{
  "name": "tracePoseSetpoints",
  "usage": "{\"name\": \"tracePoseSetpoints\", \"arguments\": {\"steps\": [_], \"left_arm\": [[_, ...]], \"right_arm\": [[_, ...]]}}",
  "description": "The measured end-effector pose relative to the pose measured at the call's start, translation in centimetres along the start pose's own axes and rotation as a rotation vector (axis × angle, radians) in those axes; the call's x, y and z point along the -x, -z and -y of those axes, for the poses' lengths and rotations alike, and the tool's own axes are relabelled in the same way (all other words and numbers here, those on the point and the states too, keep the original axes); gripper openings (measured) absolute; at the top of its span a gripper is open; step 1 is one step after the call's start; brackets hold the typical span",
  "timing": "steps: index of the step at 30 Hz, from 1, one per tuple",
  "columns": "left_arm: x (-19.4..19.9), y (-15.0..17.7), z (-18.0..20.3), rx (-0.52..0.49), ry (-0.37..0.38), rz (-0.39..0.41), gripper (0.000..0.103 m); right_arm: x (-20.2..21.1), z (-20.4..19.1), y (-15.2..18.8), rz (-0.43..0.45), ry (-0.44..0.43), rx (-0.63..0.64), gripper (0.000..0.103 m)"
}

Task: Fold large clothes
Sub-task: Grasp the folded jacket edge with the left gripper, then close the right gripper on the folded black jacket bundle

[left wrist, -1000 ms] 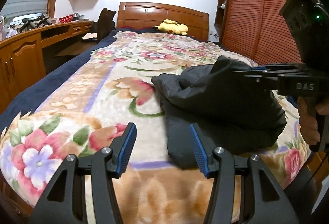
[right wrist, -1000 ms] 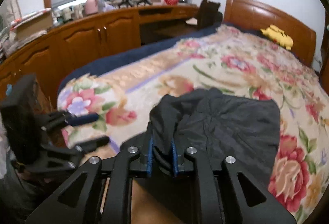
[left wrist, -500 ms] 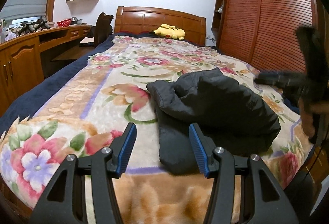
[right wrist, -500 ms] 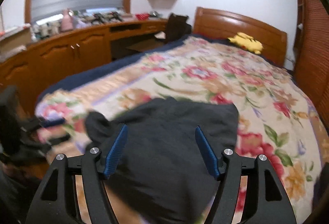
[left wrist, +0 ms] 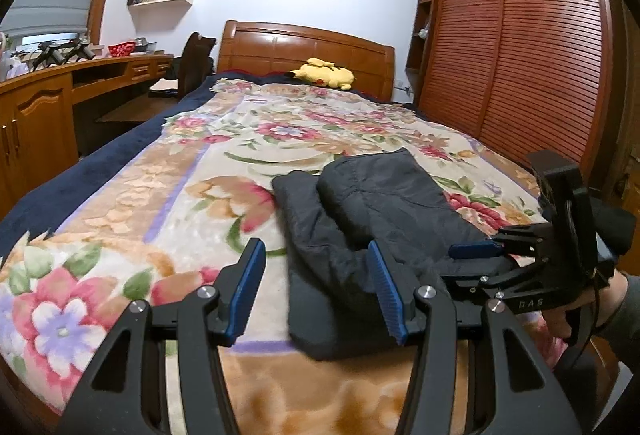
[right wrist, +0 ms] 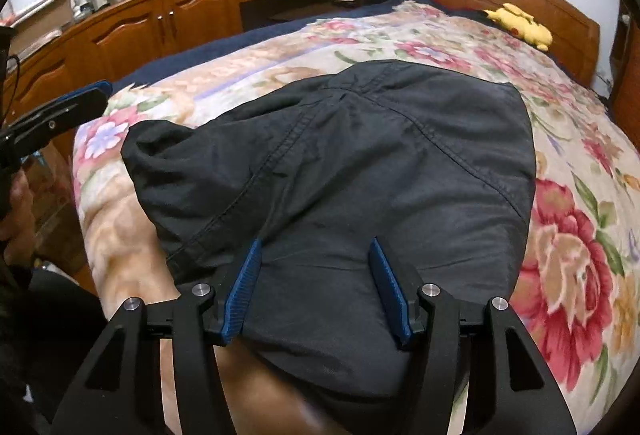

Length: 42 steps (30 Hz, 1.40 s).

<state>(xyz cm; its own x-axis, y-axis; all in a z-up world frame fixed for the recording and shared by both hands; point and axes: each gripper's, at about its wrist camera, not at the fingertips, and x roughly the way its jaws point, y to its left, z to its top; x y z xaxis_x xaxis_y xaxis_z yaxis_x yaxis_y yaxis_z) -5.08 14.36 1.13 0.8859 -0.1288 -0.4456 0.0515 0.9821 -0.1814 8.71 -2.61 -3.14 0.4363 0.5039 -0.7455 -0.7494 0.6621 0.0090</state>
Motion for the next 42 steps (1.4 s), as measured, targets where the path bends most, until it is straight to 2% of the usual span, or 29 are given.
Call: {"name": "tracePoseSetpoints", "arguments": {"steps": [2, 5, 8, 12, 13, 15, 18, 21, 25, 26, 27, 28, 30, 33, 37, 40, 42], "left_arm": [[-0.2, -0.1, 0.6, -0.008, 0.018, 0.001, 0.053], [-0.7, -0.4, 1.6, -0.027, 0.046, 0.000, 0.053], [-1.5, -0.9, 2.7, -0.055, 0.068, -0.003, 0.053], [-2.7, -1.2, 4.3, -0.094, 0.082, -0.016, 0.051], [-2.9, -1.1, 4.4, -0.099, 0.086, -0.022, 0.047], [-4.0, -0.7, 4.8, -0.124, 0.082, -0.067, 0.027], [-5.0, 0.3, 4.9, -0.167, 0.075, -0.129, 0.008], [-4.8, 0.7, 4.8, -0.199, 0.069, -0.142, 0.003], [-4.0, 0.3, 2.4, -0.165, -0.036, -0.118, 0.000], [-4.0, 0.3, 1.3, -0.151, -0.094, -0.117, 0.000], [-4.0, 0.3, -0.3, -0.135, -0.189, -0.116, 0.000], [-4.0, 0.5, -1.1, -0.116, -0.188, -0.124, 0.000], [-3.1, 0.6, -2.6, -0.023, -0.093, -0.119, 0.000], [-2.1, 0.5, -2.1, -0.042, -0.113, -0.096, 0.000], [-2.0, 1.2, -1.4, -0.049, -0.061, -0.116, 0.002], [-2.4, 1.4, -1.3, -0.067, -0.041, -0.143, 0.009], [-2.6, 1.8, -1.0, -0.072, -0.013, -0.160, 0.022]], "right_arm": [[0.8, 0.5, -0.2, 0.002, -0.015, 0.004, 0.058], [2.5, 1.6, -0.9, 0.054, -0.005, 0.006, 0.062], [3.5, 3.8, -1.4, 0.087, 0.058, -0.006, 0.064], [3.3, 7.2, -1.4, 0.089, 0.115, -0.063, 0.064], [3.1, 7.9, -1.3, 0.091, 0.130, -0.073, 0.064], [2.7, 8.9, -1.4, 0.095, 0.145, -0.087, 0.064], [1.8, 10.6, -1.7, 0.089, 0.165, -0.123, 0.064], [1.1, 11.9, -2.2, 0.089, 0.173, -0.139, 0.064], [0.4, 12.8, -3.0, 0.099, 0.177, -0.135, 0.064], [0.2, 13.0, -3.3, 0.104, 0.176, -0.135, 0.064], [0.0, 13.2, -3.7, 0.107, 0.175, -0.139, 0.064], [-0.2, 13.5, -4.0, 0.110, 0.176, -0.144, 0.064], [-0.9, 14.1, -4.8, 0.115, 0.175, -0.154, 0.064], [-2.0, 15.0, -5.9, 0.111, 0.184, -0.157, 0.064], [-3.3, 16.3, -7.0, 0.101, 0.229, -0.146, 0.073], [-4.3, 18.0, -7.2, 0.074, 0.237, -0.173, 0.080], [-4.8, 18.7, -7.2, 0.066, 0.251, -0.181, 0.081]]}}
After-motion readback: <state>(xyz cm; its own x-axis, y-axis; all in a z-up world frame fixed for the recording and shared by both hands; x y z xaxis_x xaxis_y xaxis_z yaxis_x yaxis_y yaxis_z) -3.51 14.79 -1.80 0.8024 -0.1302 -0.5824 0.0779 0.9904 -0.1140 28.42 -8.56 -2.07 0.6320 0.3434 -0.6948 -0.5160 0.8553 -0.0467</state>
